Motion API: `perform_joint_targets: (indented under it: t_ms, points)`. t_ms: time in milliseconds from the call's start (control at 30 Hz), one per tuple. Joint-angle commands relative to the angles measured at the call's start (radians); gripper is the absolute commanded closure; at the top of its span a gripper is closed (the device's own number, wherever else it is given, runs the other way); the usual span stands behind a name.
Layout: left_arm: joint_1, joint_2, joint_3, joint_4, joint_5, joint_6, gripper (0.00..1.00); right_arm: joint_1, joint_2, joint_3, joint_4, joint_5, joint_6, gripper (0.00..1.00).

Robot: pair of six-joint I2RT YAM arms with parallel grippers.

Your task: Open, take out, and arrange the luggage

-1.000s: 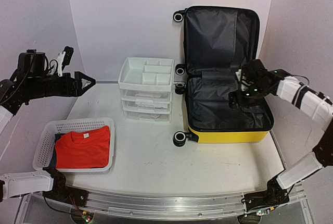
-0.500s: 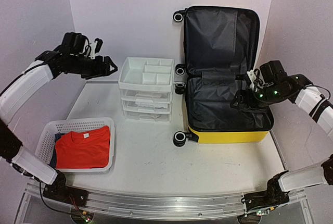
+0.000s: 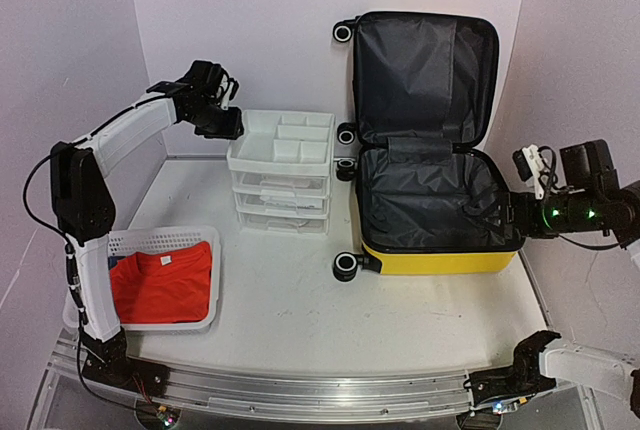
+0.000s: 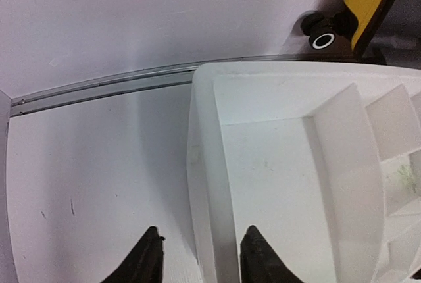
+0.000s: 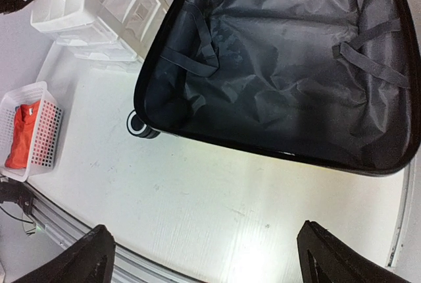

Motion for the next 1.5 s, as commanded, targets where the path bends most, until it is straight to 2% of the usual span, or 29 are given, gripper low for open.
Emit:
perform_joint_targets:
  t_ms: [0,233,400,900,1067,1200,1233,1267,1400,1467]
  points:
    - [0.007,0.052,0.111,-0.037,-0.056,0.040,0.66,0.003,-0.030,-0.015,-0.060,0.071,-0.024,0.02]
    - [0.023,0.113,0.184,-0.080,-0.083,0.059,0.92,0.003,-0.020,-0.015,-0.077,0.086,-0.027,0.02]
    - [0.076,0.098,0.186,-0.090,-0.137,0.081,1.00,0.003,-0.007,-0.009,-0.081,0.093,-0.029,0.02]
    - [0.426,0.101,0.203,-0.088,-0.109,0.130,1.00,0.004,-0.037,0.009,-0.131,0.133,-0.044,0.02]
    - [0.483,0.104,0.199,-0.073,-0.128,0.233,1.00,0.003,-0.052,0.019,-0.153,0.147,-0.050,0.02]
    - [0.513,0.090,0.167,-0.036,-0.085,0.254,1.00,0.004,-0.055,0.029,-0.169,0.152,-0.058,0.02]
    - [0.516,0.089,0.166,-0.035,-0.084,0.249,0.99,0.003,-0.055,0.032,-0.172,0.153,-0.059,0.02]
    - [0.517,0.085,0.164,-0.035,-0.088,0.238,0.93,0.003,-0.053,0.036,-0.175,0.154,-0.060,0.02]
    - [0.517,0.031,0.129,-0.039,-0.056,0.183,0.47,0.004,-0.054,0.043,-0.180,0.167,-0.061,0.02]
    - [0.517,-0.021,0.093,-0.045,-0.051,0.156,0.33,0.004,-0.052,0.043,-0.180,0.190,-0.061,0.02]
